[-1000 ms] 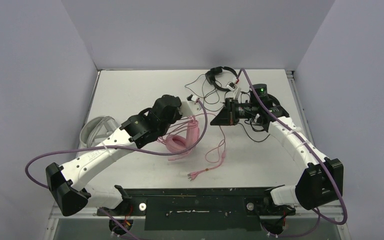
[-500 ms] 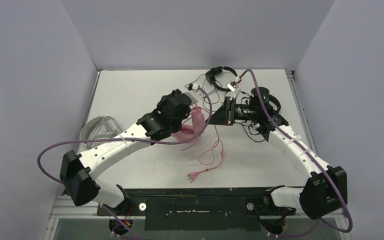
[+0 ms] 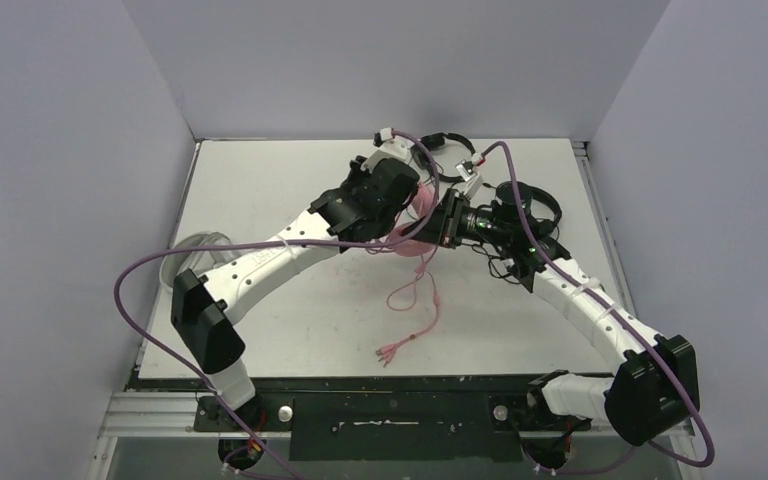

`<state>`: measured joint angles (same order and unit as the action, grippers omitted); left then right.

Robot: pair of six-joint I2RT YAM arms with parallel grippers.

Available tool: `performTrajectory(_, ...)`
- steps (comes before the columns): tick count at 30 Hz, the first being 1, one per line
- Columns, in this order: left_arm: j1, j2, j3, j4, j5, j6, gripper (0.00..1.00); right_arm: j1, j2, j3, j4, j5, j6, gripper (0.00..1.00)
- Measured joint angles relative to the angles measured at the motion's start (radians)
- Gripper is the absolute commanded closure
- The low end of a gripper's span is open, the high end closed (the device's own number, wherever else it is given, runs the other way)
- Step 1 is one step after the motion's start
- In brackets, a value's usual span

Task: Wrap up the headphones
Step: Wrap the headphones cable around the headphones.

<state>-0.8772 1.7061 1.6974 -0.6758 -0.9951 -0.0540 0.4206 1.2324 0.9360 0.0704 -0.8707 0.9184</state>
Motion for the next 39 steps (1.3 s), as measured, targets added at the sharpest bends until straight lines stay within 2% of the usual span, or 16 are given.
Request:
performTrajectory(4,0.012,0.008,0.006,-0.071,0.003,-0.15,1.0,0.04,0.0,-0.022,0.021,0.052,0.018,0.68)
performTrajectory(10,0.088,0.003,0.005,-0.114,0.092,-0.313,1.0,0.14,0.0,-0.023,-0.003,0.179,-0.032,0.6)
performTrajectory(12,0.121,-0.011,-0.004,-0.114,0.133,-0.352,1.0,0.193,0.001,-0.006,-0.059,0.24,-0.074,0.58)
performTrajectory(16,0.175,-0.077,-0.025,-0.116,0.19,-0.387,1.0,0.266,0.001,0.015,-0.11,0.316,-0.143,0.52)
performTrajectory(20,0.214,-0.13,0.002,-0.147,0.251,-0.41,1.0,0.298,0.0,0.014,-0.132,0.362,-0.2,0.35)
performTrajectory(24,0.251,-0.138,0.101,-0.207,0.296,-0.416,1.0,0.332,-0.024,-0.001,-0.126,0.412,-0.267,0.25)
performTrajectory(29,0.265,-0.146,0.18,-0.26,0.321,-0.417,1.0,0.363,-0.158,-0.13,-0.049,0.468,-0.392,0.14)
performTrajectory(34,0.28,-0.146,0.277,-0.339,0.392,-0.416,1.0,0.365,-0.301,-0.298,0.058,0.53,-0.516,0.12)
performTrajectory(39,0.318,-0.142,0.402,-0.404,0.474,-0.425,1.0,0.365,-0.333,-0.42,0.153,0.599,-0.605,0.05)
